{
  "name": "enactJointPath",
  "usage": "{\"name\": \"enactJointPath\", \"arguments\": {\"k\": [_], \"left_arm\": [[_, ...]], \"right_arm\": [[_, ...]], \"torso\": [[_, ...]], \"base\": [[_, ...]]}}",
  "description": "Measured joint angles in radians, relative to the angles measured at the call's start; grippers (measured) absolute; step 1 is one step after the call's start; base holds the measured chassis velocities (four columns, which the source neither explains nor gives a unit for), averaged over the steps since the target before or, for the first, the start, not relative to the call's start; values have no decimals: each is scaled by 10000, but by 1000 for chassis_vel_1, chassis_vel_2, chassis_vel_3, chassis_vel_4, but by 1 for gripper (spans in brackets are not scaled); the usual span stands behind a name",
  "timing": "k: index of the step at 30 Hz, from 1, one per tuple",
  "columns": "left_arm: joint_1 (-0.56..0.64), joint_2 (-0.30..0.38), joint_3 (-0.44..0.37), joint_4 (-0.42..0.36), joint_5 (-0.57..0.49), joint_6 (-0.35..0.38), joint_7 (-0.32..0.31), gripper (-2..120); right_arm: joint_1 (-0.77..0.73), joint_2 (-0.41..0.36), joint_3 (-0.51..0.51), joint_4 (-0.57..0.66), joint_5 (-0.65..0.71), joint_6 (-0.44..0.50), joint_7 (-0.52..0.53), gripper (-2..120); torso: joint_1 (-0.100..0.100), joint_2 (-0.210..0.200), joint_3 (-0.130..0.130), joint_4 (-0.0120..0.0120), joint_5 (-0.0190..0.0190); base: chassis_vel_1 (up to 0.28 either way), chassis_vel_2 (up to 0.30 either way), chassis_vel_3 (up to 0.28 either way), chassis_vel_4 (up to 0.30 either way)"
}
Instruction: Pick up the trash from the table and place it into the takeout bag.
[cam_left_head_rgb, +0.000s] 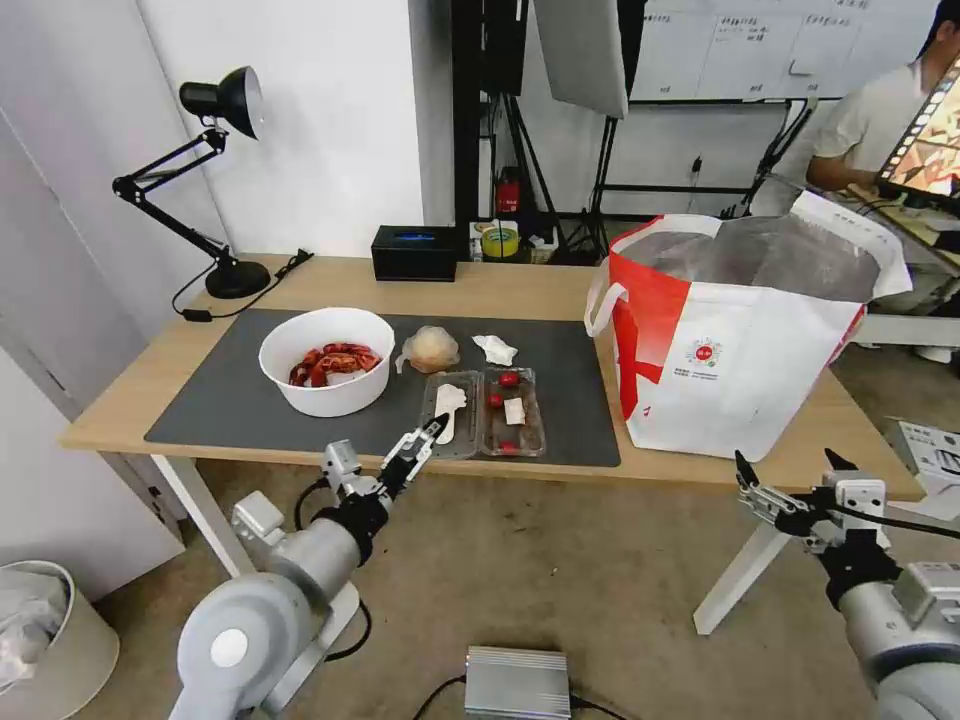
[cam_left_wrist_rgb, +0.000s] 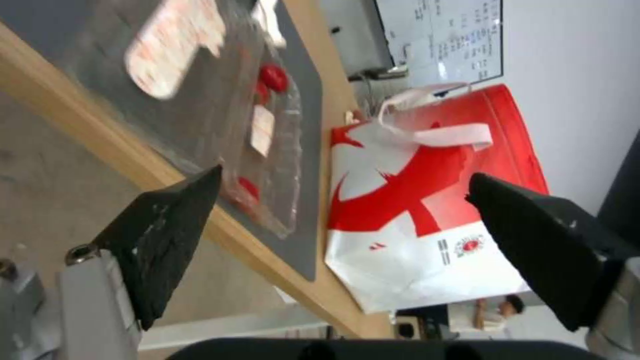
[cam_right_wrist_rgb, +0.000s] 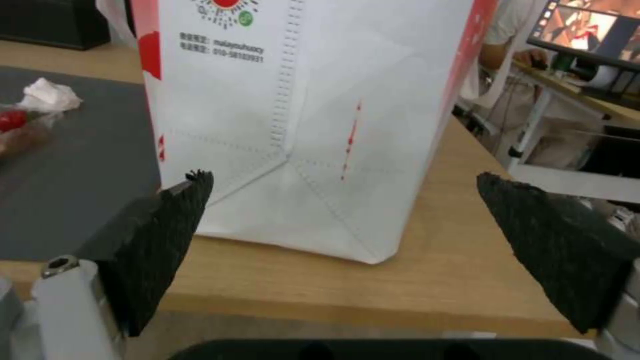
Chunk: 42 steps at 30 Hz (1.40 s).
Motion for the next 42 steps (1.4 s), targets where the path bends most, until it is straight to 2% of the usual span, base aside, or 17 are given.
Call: {"name": "enactJointPath", "arguments": {"k": [1,6,10,16,22,23,42], "left_arm": [[-273,-368,198,298,-1,38,-120,100],[-582,-797,628,739,76,92,-233,100],[-667,-880,708,905,73,98,-240,100],[-1040,-1277,879,1558,92,116,-333,100],[-1095,-1345,910,1644,99,117,-343,100],[-1204,-1582,987,1980,265,117,-356,100],[-1270,-1757,788,2422,581,-92,-212,100]], "right_arm": [[-40,28,88,-2,-4,2,14,100],[-160,163,207,0,-65,8,32,100],[-196,235,223,0,-137,21,32,100],[-229,357,226,-3,-259,36,37,100],[-230,361,226,-6,-272,39,38,100],[-254,393,243,-27,-306,49,46,100],[-190,553,-6,-179,-566,115,47,100]], "torso": [[1,-1,0,-1,-2],[1,0,0,-1,-1],[1,0,0,0,-1],[1,0,0,0,-2],[1,0,0,-1,-2],[2,0,0,0,-2],[2,0,0,0,-3]], "base": [[0,0,0,0],[0,0,0,0],[0,0,0,0],[0,0,0,0],[0,0,0,0],[0,0,0,0],[0,0,0,0]]}}
